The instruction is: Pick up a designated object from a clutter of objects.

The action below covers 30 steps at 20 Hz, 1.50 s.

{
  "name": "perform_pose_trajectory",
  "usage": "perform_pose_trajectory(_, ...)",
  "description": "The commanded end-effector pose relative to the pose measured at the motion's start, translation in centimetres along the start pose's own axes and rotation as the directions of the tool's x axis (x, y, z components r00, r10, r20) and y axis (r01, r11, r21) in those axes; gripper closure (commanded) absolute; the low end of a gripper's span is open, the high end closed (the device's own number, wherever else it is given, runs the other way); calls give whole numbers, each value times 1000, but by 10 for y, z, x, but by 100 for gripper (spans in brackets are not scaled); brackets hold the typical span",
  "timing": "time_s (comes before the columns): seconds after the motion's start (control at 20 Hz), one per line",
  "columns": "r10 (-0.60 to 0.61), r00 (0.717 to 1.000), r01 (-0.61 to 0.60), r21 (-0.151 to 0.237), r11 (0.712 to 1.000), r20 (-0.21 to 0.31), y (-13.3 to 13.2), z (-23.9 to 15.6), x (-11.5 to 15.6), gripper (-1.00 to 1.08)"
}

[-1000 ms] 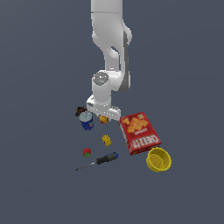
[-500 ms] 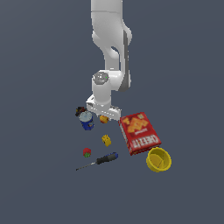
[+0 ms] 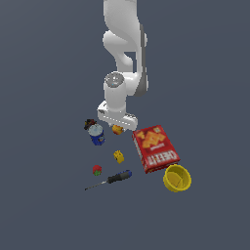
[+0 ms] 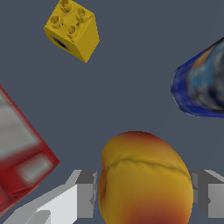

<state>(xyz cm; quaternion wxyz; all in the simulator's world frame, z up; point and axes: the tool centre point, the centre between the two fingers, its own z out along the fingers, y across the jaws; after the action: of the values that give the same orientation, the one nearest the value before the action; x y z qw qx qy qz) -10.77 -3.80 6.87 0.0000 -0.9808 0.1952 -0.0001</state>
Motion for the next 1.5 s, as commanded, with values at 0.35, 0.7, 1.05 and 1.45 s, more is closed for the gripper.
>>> perform_pose_trajectory(0.35,1,1000,-1,-1,1000,-2,-16,-64,-12,108)
perform_pose_trajectory(0.7,1,1000,-1,-3,1000,-2,-30,-123,-22,108)
perform_pose_trajectory(1.05,1,1000,-1,-3,1000,-2,-46,-183,-33,108)
perform_pose_trajectory(1.45,0,1000,0,-2,1000,-1,-65,-252,-44,108)
